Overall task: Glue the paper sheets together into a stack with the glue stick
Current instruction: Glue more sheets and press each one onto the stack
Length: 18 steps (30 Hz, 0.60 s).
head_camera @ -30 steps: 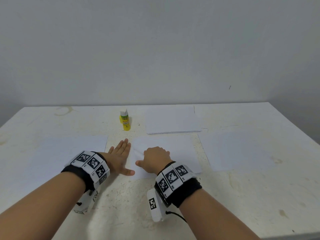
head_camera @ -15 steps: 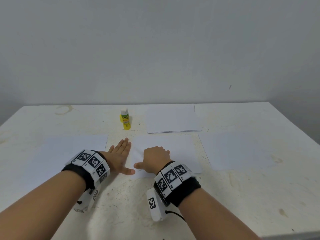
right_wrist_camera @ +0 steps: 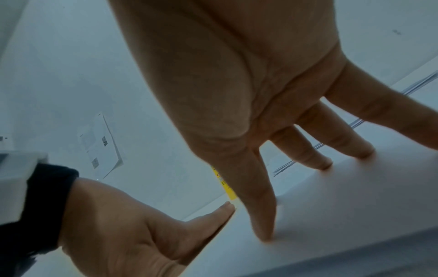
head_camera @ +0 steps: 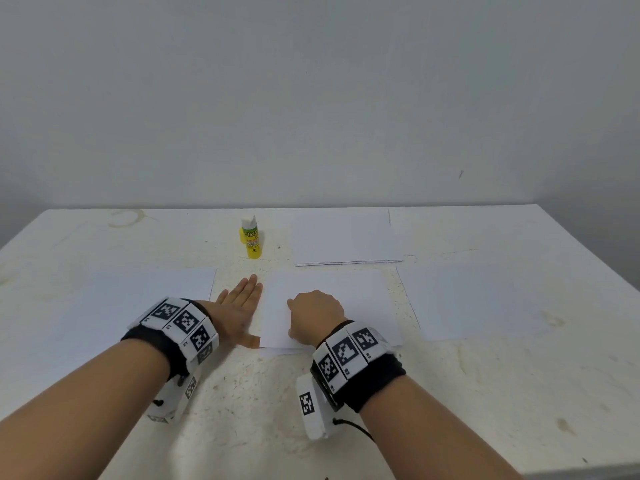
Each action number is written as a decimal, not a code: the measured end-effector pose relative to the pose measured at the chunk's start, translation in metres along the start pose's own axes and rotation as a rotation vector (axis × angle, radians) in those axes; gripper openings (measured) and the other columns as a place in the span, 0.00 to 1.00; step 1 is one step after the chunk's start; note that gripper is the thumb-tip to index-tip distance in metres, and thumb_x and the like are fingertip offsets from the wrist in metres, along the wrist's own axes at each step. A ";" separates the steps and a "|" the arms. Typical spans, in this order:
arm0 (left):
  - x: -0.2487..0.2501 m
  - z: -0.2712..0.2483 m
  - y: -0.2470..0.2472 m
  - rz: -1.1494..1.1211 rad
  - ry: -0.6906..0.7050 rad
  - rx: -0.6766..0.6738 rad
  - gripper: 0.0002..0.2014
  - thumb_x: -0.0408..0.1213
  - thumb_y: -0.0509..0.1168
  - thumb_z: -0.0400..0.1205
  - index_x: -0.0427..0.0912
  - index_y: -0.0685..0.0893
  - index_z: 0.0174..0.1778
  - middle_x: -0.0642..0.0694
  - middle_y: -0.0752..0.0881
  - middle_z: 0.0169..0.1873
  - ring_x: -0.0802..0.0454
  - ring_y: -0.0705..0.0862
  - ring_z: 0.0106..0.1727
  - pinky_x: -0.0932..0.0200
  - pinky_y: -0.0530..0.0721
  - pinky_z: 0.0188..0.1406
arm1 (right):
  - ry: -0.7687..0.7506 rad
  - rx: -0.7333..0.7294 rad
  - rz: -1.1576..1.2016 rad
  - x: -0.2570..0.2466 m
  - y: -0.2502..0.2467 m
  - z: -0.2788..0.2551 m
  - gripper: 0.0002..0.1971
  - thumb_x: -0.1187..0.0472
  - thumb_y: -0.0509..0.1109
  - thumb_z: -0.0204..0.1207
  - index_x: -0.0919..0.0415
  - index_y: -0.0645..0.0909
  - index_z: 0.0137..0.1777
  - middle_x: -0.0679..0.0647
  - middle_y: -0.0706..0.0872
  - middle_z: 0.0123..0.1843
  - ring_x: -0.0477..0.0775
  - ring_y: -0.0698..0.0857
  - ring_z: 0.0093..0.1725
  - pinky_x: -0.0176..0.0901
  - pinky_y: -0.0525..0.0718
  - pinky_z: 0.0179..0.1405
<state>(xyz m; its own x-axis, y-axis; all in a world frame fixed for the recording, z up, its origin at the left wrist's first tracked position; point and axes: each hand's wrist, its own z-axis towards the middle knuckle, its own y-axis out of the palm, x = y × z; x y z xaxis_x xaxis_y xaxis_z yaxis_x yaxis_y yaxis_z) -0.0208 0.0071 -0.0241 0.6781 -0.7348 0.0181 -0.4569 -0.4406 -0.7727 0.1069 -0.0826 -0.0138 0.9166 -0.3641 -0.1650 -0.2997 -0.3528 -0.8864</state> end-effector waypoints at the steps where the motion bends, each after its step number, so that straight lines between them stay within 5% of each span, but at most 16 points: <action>1: -0.001 0.000 0.000 0.000 0.005 -0.007 0.60 0.70 0.57 0.75 0.32 0.26 0.79 0.38 0.25 0.79 0.43 0.29 0.82 0.46 0.37 0.80 | -0.008 0.007 -0.021 0.000 0.000 -0.001 0.17 0.63 0.59 0.81 0.62 0.74 0.69 0.61 0.79 0.67 0.64 0.74 0.69 0.59 0.72 0.71; 3: -0.001 -0.002 -0.004 0.012 0.006 -0.045 0.69 0.78 0.53 0.60 0.33 0.26 0.79 0.38 0.24 0.79 0.44 0.28 0.82 0.45 0.36 0.80 | -0.013 0.017 -0.046 0.000 0.001 -0.003 0.18 0.62 0.62 0.80 0.61 0.74 0.70 0.60 0.79 0.66 0.63 0.75 0.68 0.58 0.72 0.70; 6: -0.001 -0.006 -0.013 -0.050 0.014 -0.078 0.58 0.62 0.64 0.78 0.34 0.28 0.80 0.39 0.26 0.80 0.45 0.29 0.82 0.48 0.37 0.81 | -0.018 0.020 -0.064 0.000 0.002 -0.003 0.18 0.60 0.65 0.80 0.61 0.74 0.69 0.59 0.80 0.64 0.62 0.76 0.67 0.56 0.74 0.67; 9: -0.002 -0.009 -0.022 -0.161 0.019 -0.075 0.45 0.46 0.60 0.86 0.35 0.31 0.82 0.40 0.29 0.81 0.47 0.32 0.83 0.53 0.39 0.80 | -0.015 0.018 -0.057 0.000 0.001 -0.003 0.19 0.58 0.68 0.78 0.61 0.74 0.68 0.59 0.80 0.64 0.62 0.77 0.66 0.56 0.74 0.67; 14: -0.002 -0.006 -0.012 -0.101 0.018 -0.065 0.52 0.49 0.65 0.83 0.36 0.28 0.80 0.40 0.27 0.80 0.46 0.29 0.82 0.48 0.36 0.80 | 0.025 -0.015 0.019 -0.004 -0.001 -0.006 0.39 0.38 0.74 0.70 0.61 0.70 0.74 0.59 0.77 0.71 0.64 0.73 0.73 0.62 0.68 0.74; 18: -0.004 -0.007 -0.016 -0.101 0.040 -0.085 0.52 0.50 0.65 0.82 0.36 0.28 0.80 0.40 0.26 0.80 0.46 0.29 0.82 0.47 0.36 0.80 | 0.046 0.019 0.040 -0.006 -0.003 -0.007 0.39 0.43 0.79 0.67 0.60 0.68 0.73 0.58 0.78 0.69 0.63 0.75 0.71 0.61 0.71 0.73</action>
<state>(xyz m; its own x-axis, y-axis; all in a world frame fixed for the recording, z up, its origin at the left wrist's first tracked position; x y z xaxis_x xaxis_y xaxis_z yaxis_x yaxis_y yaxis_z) -0.0199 0.0132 -0.0079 0.7001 -0.7040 0.1196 -0.4358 -0.5539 -0.7095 0.1007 -0.0850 -0.0069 0.8909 -0.4167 -0.1807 -0.3302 -0.3212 -0.8876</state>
